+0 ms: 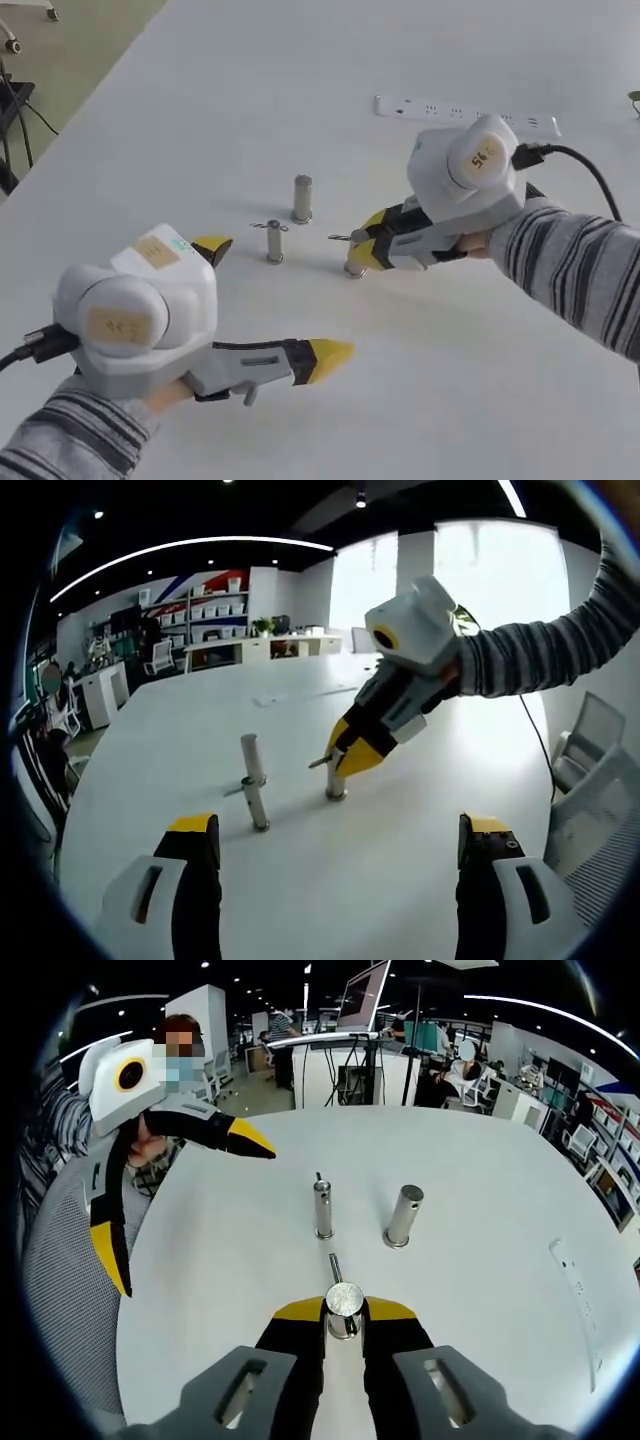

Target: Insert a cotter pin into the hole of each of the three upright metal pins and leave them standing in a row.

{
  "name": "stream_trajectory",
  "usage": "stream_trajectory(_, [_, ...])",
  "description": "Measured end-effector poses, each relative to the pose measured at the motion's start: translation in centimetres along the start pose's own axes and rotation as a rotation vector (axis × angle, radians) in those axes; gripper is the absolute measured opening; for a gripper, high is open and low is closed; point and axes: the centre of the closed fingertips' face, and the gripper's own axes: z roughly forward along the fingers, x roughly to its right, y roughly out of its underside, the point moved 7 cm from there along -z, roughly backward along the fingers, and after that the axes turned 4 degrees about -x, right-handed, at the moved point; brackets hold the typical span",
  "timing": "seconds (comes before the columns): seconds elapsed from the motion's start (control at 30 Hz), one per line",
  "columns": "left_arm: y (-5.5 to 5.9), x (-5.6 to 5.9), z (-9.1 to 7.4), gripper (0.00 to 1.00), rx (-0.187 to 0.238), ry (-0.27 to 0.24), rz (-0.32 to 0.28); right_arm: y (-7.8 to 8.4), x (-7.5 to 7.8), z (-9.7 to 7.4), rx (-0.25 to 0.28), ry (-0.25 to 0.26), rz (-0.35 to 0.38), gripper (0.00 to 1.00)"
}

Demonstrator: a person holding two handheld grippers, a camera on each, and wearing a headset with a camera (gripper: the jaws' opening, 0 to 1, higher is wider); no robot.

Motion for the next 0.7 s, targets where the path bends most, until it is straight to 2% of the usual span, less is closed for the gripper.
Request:
stream_trajectory(0.5, [0.06,-0.21,-0.10,0.99,0.002,-0.003,-0.016,0.29,0.76,0.05,0.010,-0.028,0.031,0.08])
stream_trajectory(0.57, [0.08,-0.19,-0.10,0.99,0.000,-0.003,-0.018,0.25,0.75,0.08,0.012,-0.036,0.002,0.08])
stream_trajectory(0.63, [0.11,-0.16,-0.08,0.99,-0.002,-0.001,-0.019,0.24,0.66,0.05,0.014,-0.038,0.020,0.08])
stream_trajectory(0.7, [0.13,-0.15,-0.08,0.99,-0.004,-0.001,-0.018,0.29,0.75,0.11,0.016,-0.043,0.002,0.08])
